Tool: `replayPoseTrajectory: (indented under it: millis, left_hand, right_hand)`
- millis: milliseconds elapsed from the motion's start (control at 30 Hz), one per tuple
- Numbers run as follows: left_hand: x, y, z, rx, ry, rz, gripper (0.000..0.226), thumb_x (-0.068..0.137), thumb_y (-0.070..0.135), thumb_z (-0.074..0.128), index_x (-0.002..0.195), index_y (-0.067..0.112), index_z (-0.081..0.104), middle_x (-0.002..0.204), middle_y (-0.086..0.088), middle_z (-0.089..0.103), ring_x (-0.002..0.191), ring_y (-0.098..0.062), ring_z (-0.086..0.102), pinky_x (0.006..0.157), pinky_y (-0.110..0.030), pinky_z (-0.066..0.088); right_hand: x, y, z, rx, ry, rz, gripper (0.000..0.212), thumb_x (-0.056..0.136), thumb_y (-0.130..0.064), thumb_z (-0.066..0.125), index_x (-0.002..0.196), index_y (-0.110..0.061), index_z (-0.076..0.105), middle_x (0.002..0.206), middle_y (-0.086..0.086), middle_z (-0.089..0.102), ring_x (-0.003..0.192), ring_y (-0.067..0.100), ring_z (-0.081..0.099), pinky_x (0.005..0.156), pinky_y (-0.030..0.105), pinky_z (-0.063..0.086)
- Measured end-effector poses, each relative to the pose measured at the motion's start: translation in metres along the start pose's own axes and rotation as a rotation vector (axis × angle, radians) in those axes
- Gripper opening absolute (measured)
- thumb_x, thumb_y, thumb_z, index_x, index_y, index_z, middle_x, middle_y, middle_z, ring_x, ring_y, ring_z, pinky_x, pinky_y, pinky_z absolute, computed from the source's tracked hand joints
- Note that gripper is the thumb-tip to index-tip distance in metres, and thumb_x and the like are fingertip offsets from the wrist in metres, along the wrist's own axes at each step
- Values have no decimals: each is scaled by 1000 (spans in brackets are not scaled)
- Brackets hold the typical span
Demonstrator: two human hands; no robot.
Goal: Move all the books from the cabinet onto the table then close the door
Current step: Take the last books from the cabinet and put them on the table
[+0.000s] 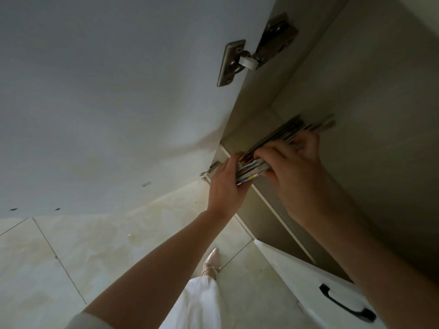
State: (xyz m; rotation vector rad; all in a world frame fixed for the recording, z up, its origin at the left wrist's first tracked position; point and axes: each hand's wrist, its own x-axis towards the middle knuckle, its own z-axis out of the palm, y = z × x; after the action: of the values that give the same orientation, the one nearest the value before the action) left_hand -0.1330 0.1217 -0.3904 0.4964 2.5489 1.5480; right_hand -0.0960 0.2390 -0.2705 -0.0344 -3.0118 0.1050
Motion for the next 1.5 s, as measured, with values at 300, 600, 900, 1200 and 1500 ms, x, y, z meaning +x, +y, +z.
replayPoseTrajectory:
  millis: [300, 600, 900, 1200, 1500]
  left_hand:
    - [-13, -20, -19, -109, -82, 6, 47, 85, 26, 73, 126, 22, 49, 116, 0, 68, 104, -18, 65, 84, -39, 57]
    - [-22, -42, -31, -300, -110, 24, 45, 85, 13, 73, 124, 15, 50, 111, -5, 68, 104, -23, 66, 86, -49, 56]
    - [-12, -44, -40, -306, -166, -19, 48, 85, 26, 71, 125, 9, 50, 116, 10, 66, 108, -20, 65, 91, -43, 55]
    - [-2, -38, -46, -302, -197, -116, 49, 81, 12, 76, 124, 4, 54, 117, -4, 68, 111, -19, 64, 94, -47, 53]
    - [-26, -5, -98, -537, -530, -385, 48, 75, 16, 81, 117, 17, 57, 110, 3, 71, 105, -22, 69, 78, -33, 60]
  right_hand:
    - [-18, 7, 6, 55, 39, 162, 76, 72, -17, 75, 139, -22, 41, 147, 13, 36, 130, 39, 28, 101, 50, 44]
    - [-25, 66, 51, 607, -35, 460, 118, 57, -66, 74, 150, -21, 18, 150, 11, 37, 133, 30, 43, 107, 57, 35]
    - [-10, 89, 68, 939, -102, 314, 69, 62, -51, 81, 120, -28, 53, 106, 4, 67, 101, 22, 65, 89, 47, 53]
    - [-21, 88, 71, 851, -179, 436, 71, 68, -35, 82, 127, -8, 53, 123, 5, 61, 120, 16, 55, 105, 43, 44]
    - [-58, 45, 17, 1189, -368, 723, 62, 72, 10, 73, 121, -19, 49, 114, -2, 64, 103, 7, 64, 73, 19, 57]
